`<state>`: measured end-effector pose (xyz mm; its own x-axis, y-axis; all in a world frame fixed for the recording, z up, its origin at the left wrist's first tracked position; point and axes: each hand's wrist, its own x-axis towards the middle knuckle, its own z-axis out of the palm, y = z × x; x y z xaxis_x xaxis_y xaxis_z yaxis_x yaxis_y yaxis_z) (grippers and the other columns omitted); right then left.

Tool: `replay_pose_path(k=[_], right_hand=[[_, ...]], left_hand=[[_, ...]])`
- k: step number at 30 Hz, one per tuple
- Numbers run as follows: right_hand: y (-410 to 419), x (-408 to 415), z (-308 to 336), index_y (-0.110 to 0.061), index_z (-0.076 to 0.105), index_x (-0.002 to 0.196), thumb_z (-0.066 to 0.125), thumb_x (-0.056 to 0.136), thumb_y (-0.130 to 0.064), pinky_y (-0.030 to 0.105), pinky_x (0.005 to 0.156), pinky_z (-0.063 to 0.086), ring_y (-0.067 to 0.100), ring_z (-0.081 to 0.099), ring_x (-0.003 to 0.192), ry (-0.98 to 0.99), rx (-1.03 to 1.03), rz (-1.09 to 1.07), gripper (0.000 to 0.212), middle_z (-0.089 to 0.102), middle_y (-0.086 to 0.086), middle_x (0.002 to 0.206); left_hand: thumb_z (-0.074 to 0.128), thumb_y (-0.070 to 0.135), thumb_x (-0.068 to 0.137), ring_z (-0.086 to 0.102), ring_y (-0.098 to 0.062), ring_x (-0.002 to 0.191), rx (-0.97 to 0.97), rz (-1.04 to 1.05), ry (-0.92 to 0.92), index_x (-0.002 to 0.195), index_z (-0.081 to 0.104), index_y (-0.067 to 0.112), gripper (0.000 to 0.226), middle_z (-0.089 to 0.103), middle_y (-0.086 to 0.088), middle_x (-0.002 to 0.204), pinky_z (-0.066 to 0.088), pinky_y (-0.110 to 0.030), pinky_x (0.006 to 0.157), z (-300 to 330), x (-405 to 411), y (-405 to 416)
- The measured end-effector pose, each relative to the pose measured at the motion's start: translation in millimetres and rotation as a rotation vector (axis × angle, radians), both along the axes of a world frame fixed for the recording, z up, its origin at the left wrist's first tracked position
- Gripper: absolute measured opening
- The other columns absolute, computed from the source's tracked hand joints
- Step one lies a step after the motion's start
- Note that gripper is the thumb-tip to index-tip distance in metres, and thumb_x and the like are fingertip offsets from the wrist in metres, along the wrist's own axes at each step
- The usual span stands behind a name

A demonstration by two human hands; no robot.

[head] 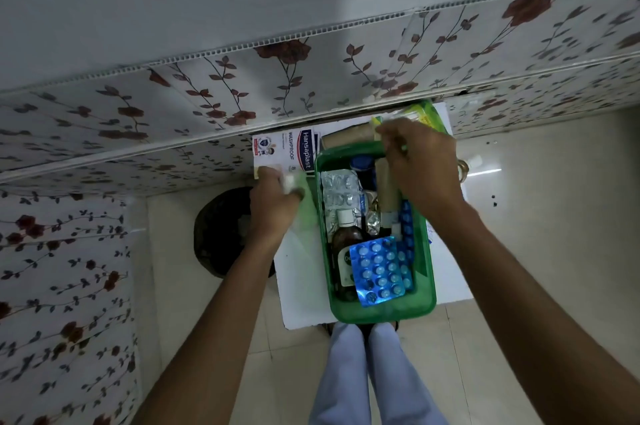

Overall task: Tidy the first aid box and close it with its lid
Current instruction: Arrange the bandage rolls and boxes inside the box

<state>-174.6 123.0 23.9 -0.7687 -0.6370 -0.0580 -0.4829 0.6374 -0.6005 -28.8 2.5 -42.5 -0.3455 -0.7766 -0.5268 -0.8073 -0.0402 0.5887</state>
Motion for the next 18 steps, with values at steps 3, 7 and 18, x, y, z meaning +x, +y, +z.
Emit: replay_pose_path(k=[3,7,18], right_hand=[[-33.0,-27.8,-13.1,-0.009,0.067,0.11,0.053,0.085,-0.002,0.035,0.087,0.052,0.03,0.066,0.095,0.041,0.079,0.22,0.029,0.072,0.015,0.107],[-86.4,-49.5,-34.4,-0.003,0.061,0.116,0.052,0.083,0.002,0.037,0.094,0.047,0.033,0.057,0.109,0.053,0.485,0.532,0.034,0.063,0.018,0.117],[-102.4,-40.1,-42.6,0.004,0.059,0.109,0.045,0.089,0.0,0.037,0.094,0.044,0.031,0.057,0.104,0.084,0.741,0.753,0.025,0.063,0.015,0.11]], left_hand=[[0.069,0.011,0.077,0.06,-0.028,0.094,-0.044,0.183,0.142,0.095,0.045,0.013,0.03,0.056,-0.005,0.097,0.044,-0.031,0.073,36.8,6.5,-3.7],[0.073,0.007,0.073,0.061,-0.01,0.08,0.054,0.104,0.435,0.088,0.048,0.025,0.034,0.06,0.007,0.089,0.053,-0.028,0.064,88.3,0.7,9.6],[0.068,0.012,0.079,0.06,-0.023,0.094,-0.258,-0.28,0.357,0.117,0.05,0.009,0.043,0.063,-0.01,0.11,0.053,-0.041,0.083,60.7,-24.7,38.4]])
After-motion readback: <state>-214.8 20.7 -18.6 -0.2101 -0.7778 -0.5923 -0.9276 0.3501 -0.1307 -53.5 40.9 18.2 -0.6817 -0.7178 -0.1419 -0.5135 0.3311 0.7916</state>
